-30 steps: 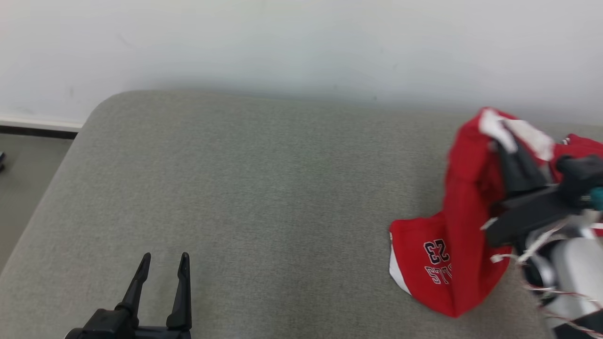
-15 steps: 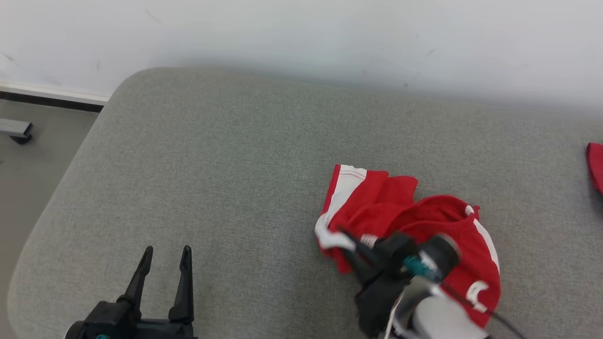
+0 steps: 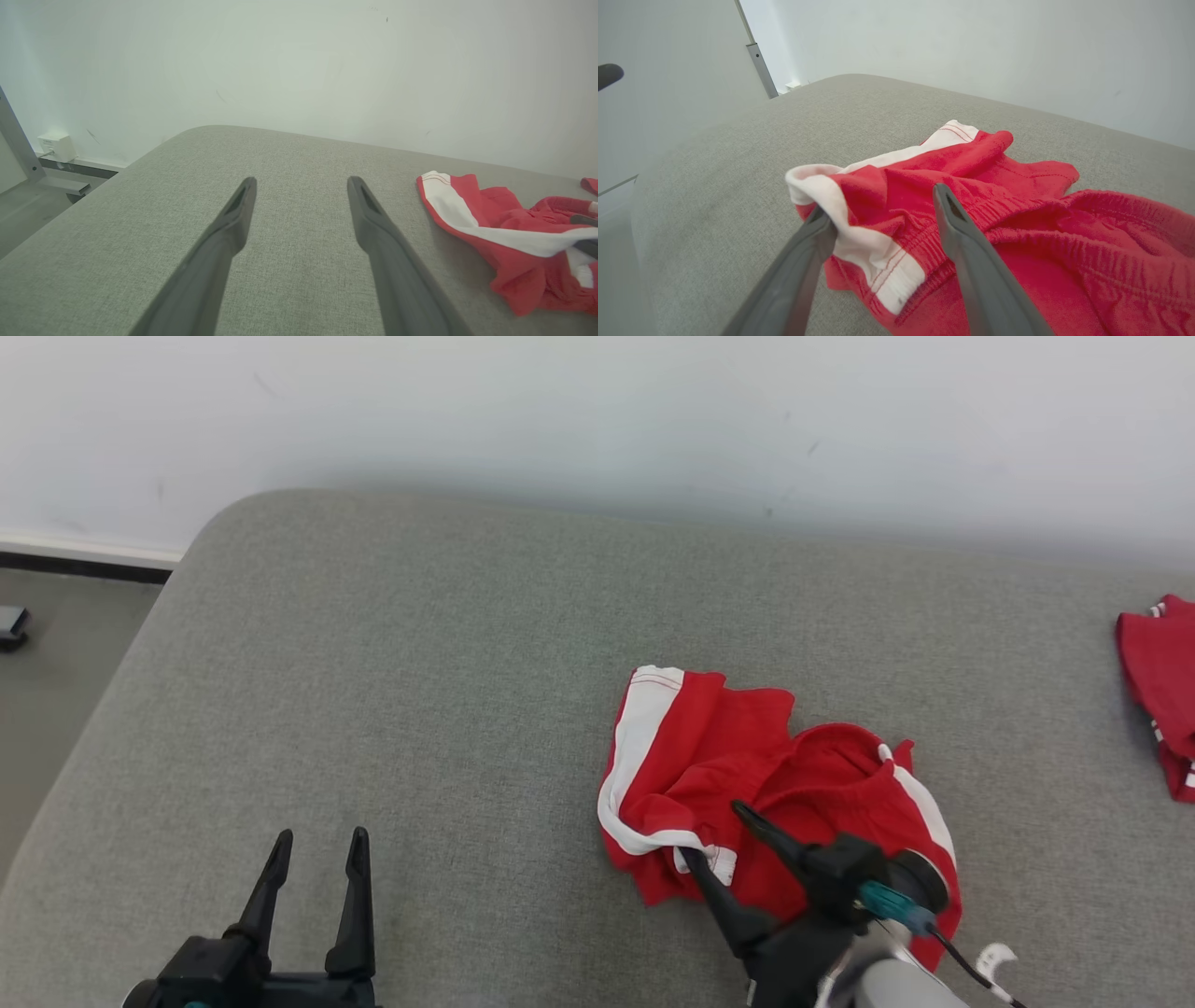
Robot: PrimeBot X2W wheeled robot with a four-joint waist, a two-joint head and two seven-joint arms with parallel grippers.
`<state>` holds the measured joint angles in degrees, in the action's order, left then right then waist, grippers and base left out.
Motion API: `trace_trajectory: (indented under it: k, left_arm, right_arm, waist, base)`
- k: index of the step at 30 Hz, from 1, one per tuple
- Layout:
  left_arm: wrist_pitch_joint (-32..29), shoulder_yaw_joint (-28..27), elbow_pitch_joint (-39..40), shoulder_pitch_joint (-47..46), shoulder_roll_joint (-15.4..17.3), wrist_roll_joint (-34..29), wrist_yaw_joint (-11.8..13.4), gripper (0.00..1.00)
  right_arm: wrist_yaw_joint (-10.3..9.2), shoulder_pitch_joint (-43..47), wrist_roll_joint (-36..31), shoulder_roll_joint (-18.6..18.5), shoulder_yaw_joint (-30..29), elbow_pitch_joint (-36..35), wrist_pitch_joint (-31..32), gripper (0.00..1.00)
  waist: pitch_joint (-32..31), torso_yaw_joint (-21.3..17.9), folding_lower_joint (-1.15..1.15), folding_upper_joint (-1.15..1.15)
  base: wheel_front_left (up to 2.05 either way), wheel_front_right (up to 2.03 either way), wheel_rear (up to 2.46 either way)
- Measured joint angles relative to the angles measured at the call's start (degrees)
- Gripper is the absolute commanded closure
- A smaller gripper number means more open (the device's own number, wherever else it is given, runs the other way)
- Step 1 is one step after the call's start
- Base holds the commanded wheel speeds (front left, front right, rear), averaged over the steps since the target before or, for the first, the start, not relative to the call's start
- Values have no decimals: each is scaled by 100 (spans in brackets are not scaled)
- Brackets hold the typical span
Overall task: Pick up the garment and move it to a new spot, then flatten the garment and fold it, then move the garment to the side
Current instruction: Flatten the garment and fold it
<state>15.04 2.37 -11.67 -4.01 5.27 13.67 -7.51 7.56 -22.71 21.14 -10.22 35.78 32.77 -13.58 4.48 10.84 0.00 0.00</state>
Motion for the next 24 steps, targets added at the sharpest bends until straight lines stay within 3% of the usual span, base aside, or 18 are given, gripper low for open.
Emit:
trace_trajectory:
  k: [7, 14, 19, 24]
  left_arm:
    - [0, -59, 15, 72, -8, -4, 0, 0]
    - [0, -93, 18, 149, -4, -18, 0, 0]
    - [0, -60, 35, 172, -7, -58, 0, 0]
    - [0, 35, 23, 152, 23, -58, 0, 0]
  right_arm:
    - [0, 723, 168, -411, -250, -738, -52, 0]
    - [0, 1285, 221, -523, -556, -1419, 54, 0]
    - [0, 1390, 255, -448, -602, -1510, 176, 0]
    - [0, 1212, 333, -376, -455, -1165, 231, 0]
  waist:
    - [-150, -109, -1, 0]
    - [-216, -153, -1, 0]
    - [-245, -135, -1, 0]
    - [-224, -55, -1, 0]
  base:
    - [0, 0, 0]
    - [0, 0, 0]
    - [0, 0, 0]
    - [0, 0, 0]
